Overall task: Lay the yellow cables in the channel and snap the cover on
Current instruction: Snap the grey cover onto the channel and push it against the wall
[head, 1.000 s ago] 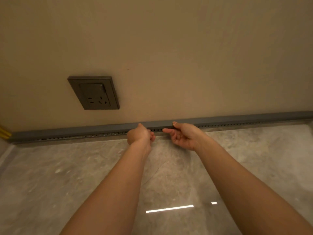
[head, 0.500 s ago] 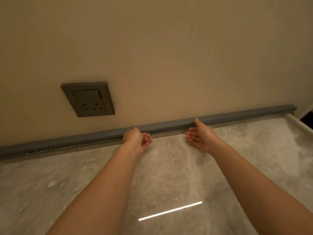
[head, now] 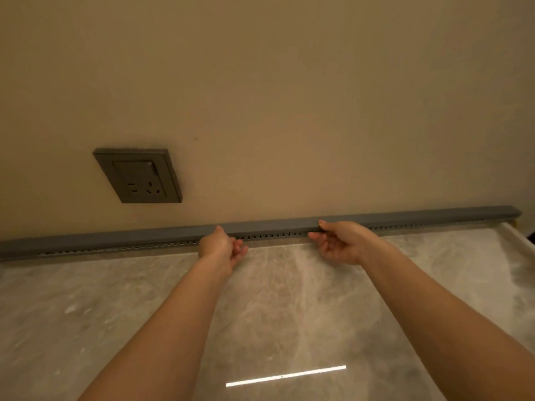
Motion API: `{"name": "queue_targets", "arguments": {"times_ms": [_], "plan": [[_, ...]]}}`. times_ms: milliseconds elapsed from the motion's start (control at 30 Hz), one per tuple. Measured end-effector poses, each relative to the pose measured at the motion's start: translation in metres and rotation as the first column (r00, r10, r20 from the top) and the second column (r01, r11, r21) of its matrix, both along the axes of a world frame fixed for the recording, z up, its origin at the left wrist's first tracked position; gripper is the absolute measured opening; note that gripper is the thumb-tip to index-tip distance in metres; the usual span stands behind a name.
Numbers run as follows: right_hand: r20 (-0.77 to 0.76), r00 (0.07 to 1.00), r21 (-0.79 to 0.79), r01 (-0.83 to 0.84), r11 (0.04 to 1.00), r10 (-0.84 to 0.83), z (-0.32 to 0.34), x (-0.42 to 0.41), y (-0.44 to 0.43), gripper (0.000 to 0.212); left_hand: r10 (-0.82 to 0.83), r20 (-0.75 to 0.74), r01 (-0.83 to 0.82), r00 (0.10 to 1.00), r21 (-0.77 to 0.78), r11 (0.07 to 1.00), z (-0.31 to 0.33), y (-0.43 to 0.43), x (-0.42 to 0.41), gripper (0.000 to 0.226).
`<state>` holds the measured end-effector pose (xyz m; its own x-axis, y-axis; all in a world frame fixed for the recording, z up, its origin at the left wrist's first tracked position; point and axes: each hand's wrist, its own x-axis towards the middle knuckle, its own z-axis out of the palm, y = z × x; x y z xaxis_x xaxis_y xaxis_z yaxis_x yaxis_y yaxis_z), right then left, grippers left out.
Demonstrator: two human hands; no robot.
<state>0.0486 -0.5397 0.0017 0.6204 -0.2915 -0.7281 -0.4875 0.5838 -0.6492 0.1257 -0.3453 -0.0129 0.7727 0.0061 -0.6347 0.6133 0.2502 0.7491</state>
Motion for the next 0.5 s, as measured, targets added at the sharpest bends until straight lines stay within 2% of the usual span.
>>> {"name": "queue_targets", "arguments": {"times_ms": [133, 233, 333, 500], "plan": [[0.013, 0.998, 0.028, -0.054, 0.998, 0.054, 0.002, 0.000, -0.006, 0.016, 0.140, 0.115, -0.158, 0.984, 0.172, 0.972, -0.006, -0.015, -0.012, 0.044], [0.027, 0.995, 0.047, -0.099, 0.994, 0.097, -0.001, 0.002, -0.012, 0.015, 0.156, 0.131, -0.182, 0.979, 0.225, 0.957, -0.009, -0.036, -0.021, 0.043], [0.041, 0.990, 0.032, -0.134, 0.990, 0.133, -0.004, 0.003, -0.014, 0.016, 0.079, 0.093, -0.095, 0.993, 0.185, 0.978, -0.009, -0.061, -0.034, 0.036], [0.067, 0.983, 0.012, -0.174, 0.985, 0.173, -0.004, 0.001, -0.014, 0.018, -0.177, 0.049, 0.167, 0.983, 0.160, 0.973, -0.007, -0.102, -0.051, 0.045]]}}
